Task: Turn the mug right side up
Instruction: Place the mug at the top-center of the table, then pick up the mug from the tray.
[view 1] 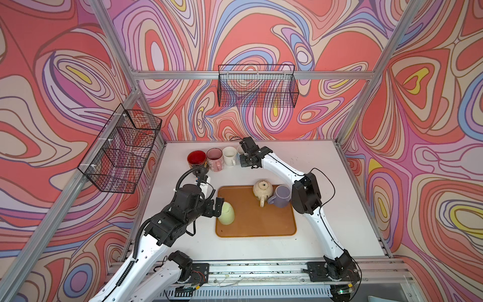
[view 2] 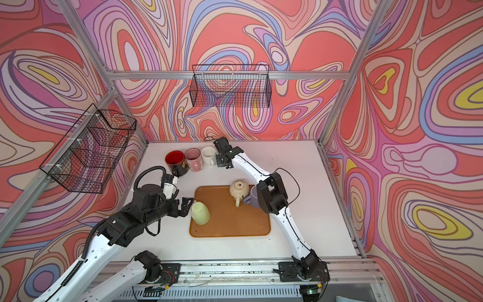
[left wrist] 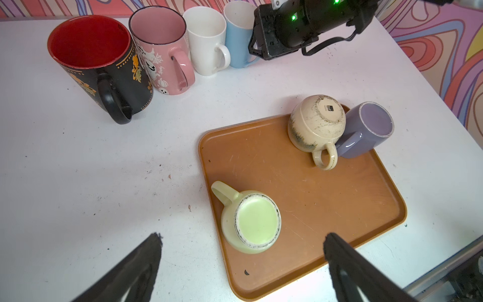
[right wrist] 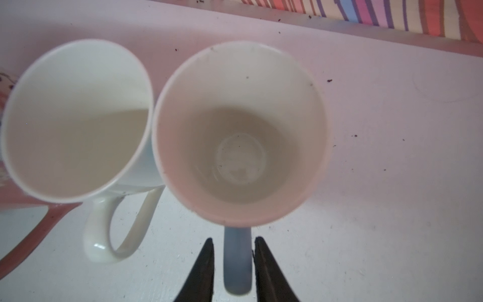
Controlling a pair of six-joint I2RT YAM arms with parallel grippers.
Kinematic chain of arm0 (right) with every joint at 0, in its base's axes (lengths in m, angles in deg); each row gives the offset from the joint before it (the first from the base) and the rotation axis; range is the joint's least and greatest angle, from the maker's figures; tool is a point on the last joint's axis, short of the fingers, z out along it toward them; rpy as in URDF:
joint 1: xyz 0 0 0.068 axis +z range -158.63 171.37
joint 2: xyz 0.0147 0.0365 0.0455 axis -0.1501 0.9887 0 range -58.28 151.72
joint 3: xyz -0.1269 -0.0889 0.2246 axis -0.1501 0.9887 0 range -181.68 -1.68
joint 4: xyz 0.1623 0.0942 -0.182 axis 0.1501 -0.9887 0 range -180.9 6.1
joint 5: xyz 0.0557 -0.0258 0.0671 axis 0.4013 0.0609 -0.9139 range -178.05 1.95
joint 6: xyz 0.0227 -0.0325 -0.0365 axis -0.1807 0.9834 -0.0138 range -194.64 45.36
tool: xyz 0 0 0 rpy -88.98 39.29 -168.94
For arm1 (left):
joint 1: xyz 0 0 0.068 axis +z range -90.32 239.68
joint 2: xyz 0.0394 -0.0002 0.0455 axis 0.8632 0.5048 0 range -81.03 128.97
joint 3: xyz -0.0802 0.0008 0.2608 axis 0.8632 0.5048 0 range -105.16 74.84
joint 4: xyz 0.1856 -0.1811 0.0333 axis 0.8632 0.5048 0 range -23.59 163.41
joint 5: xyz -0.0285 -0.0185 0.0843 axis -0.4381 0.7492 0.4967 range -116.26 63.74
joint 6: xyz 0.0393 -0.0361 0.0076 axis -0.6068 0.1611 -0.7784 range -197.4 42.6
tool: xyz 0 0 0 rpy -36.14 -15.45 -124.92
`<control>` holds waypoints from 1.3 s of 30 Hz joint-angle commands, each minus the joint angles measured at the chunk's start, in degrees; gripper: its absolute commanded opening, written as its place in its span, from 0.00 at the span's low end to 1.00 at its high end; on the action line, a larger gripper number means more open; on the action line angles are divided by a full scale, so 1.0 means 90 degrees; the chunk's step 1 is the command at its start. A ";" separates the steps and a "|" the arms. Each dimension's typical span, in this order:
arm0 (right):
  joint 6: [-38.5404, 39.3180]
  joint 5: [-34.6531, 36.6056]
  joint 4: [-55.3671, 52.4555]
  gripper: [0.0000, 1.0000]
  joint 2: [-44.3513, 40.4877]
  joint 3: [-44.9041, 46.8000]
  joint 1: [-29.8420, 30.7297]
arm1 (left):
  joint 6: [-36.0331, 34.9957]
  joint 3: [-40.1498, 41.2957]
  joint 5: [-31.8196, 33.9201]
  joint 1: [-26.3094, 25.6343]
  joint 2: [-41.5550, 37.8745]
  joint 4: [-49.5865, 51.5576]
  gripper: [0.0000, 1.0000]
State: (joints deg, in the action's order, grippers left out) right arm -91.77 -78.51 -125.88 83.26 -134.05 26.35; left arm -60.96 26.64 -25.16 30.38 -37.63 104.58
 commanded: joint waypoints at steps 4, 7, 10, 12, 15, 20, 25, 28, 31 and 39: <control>0.0047 -0.0036 0.0288 0.38 -0.0840 0.0481 0.0041 | -0.0127 -0.0072 -0.0149 -0.0016 0.0176 0.0204 0.98; 0.0093 -0.0048 0.0406 0.42 -0.1283 0.0910 0.0040 | -0.0200 -0.0237 -0.0337 -0.0016 0.0403 0.0251 0.95; 0.0133 -0.0059 0.0611 0.45 -0.1879 0.1555 0.0039 | -0.0220 -0.0507 -0.0504 -0.0070 0.0802 0.0389 0.92; 0.0152 -0.0012 0.0783 0.46 -0.2346 0.2057 0.0039 | -0.0190 -0.0669 -0.0443 -0.0237 0.1055 0.0454 0.91; 0.0136 0.0035 0.1059 0.49 -0.3085 0.2930 0.0030 | 0.0007 -0.0918 0.0333 -0.0845 0.1495 0.0524 0.91; -0.0054 0.0003 0.1479 0.51 -0.4326 0.4499 -0.0124 | 0.0415 -0.1344 0.1237 -0.1881 0.2405 0.0405 0.90; -0.0335 -0.0281 0.1838 0.51 -0.5792 0.6111 -0.0687 | 0.0692 -0.1814 0.1669 -0.2539 0.3430 0.0280 0.86; -0.0385 -0.0342 0.1861 0.51 -0.6540 0.6848 -0.1028 | 0.0925 -0.2128 0.1773 -0.2701 0.3968 0.0300 0.83; -0.0449 -0.0410 0.1856 0.51 -0.7201 0.7484 -0.1321 | 0.1108 -0.2380 0.1752 -0.2784 0.4423 0.0283 0.79; -0.0966 -0.0103 0.1967 0.52 -0.8434 0.8899 -0.1724 | 0.1489 -0.3180 0.1601 -0.2933 0.5573 0.0379 0.74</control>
State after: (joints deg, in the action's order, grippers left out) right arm -97.65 -81.03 -109.53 9.27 -56.62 11.16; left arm -50.25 0.71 -11.19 4.59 9.95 106.90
